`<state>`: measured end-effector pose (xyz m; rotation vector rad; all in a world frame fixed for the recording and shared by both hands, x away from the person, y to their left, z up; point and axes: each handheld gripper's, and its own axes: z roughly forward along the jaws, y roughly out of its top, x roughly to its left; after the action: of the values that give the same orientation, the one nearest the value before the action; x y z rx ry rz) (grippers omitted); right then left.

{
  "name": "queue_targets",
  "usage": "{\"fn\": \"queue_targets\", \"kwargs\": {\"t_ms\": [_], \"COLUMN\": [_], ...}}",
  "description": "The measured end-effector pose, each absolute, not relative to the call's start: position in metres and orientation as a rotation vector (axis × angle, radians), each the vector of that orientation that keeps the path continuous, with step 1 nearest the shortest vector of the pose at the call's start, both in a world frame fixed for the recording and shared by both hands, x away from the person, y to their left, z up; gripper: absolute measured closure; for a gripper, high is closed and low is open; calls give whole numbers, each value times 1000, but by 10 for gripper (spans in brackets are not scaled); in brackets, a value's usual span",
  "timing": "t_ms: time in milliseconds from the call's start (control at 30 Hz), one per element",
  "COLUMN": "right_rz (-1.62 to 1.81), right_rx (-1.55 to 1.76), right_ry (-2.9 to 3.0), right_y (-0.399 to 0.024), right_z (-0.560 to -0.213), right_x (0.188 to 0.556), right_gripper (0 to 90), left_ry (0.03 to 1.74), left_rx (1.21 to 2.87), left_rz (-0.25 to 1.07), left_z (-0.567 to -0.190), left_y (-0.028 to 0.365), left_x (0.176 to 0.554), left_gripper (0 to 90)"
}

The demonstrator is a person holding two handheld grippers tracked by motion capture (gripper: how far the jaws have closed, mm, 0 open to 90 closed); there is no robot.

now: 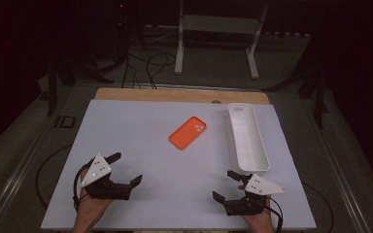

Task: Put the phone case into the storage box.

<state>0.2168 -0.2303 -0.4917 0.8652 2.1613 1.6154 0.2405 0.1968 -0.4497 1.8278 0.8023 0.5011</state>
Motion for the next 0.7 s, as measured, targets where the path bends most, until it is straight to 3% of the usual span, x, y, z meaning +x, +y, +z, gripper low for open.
{"fn": "queue_targets", "kwargs": {"t_ms": [700], "right_rz": [1609], "right_rx": [864], "right_ry": [2154], "right_y": [-230], "right_z": [-491], "right_x": [216], "right_gripper": [103], "left_ry": [773], "left_rx": [1880], "left_rz": [493], "left_z": [-433], "left_y": [150], "left_x": [291], "left_gripper": [0]}}
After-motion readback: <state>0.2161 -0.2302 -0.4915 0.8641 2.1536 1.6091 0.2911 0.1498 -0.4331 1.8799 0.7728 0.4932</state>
